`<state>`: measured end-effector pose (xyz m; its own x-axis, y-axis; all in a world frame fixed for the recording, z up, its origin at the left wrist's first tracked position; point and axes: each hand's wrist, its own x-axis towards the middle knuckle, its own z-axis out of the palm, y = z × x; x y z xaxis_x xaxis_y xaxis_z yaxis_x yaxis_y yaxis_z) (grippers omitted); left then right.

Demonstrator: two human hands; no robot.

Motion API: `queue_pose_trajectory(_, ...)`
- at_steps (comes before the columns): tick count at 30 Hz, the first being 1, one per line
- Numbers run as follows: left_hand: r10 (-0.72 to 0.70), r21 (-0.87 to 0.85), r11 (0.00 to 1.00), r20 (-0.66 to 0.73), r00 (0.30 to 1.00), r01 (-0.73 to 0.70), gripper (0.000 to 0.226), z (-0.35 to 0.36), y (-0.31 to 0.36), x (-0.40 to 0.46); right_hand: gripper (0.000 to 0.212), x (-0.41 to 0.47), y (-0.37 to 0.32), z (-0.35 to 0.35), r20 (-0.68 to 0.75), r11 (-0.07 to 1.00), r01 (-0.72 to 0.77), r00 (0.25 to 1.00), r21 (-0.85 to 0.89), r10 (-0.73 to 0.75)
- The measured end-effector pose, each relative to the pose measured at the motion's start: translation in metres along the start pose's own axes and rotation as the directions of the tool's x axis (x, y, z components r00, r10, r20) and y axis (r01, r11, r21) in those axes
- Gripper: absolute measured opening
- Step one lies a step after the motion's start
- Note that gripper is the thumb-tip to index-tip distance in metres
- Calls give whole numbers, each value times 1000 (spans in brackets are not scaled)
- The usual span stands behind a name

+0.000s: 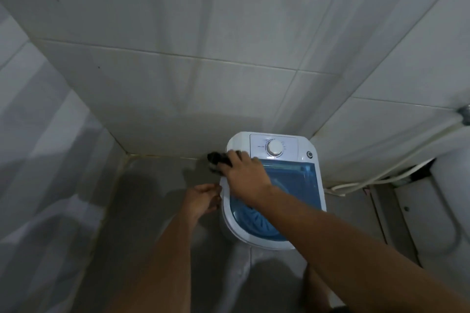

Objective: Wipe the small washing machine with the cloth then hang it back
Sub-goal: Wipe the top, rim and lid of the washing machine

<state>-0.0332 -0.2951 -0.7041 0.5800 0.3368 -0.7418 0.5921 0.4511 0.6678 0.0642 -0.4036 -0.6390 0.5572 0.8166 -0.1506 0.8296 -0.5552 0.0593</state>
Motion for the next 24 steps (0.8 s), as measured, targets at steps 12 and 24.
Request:
queue_pose_trajectory(12,31,3,1000,10,999,-31,10,-2,-2,5,33,30,-14,-23,76,950,-276,954,-146,289)
queue_pose_trajectory(24,11,-38,999,-6,1000,-11,25,-10,-2,1,51,36,5,-4,13,970,-241,970,-27,241)
